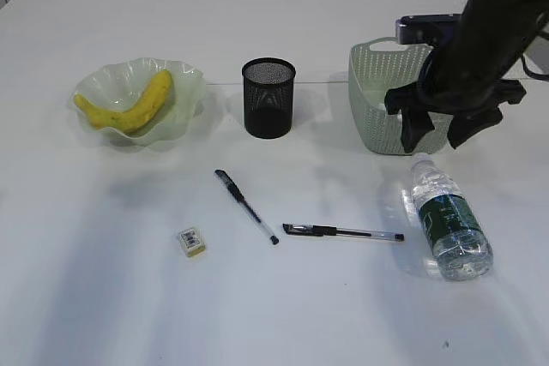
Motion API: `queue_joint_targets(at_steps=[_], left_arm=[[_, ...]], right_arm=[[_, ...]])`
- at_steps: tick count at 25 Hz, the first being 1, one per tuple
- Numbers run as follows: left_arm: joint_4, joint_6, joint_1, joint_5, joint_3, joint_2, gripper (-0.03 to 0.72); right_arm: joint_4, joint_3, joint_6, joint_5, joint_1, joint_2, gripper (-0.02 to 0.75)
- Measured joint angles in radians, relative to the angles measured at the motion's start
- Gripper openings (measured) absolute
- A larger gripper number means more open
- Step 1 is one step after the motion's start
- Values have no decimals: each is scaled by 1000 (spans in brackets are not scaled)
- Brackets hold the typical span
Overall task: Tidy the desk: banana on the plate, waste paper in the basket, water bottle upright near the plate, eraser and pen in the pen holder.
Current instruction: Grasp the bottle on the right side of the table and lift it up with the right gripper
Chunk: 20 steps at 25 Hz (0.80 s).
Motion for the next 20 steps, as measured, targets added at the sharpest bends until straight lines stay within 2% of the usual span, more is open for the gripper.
queue_joint_targets(at_steps=[8, 15, 20], left_arm=[[3, 0, 0, 0, 0, 0, 412], [7, 0, 0, -20, 0, 0, 412], [15, 0, 0, -35, 0, 0, 412]], right_arm=[[-50, -78, 8, 42, -7, 124, 512], [-7, -79, -11, 40, -92, 146, 554], [31, -83, -28, 42, -97, 162, 565]])
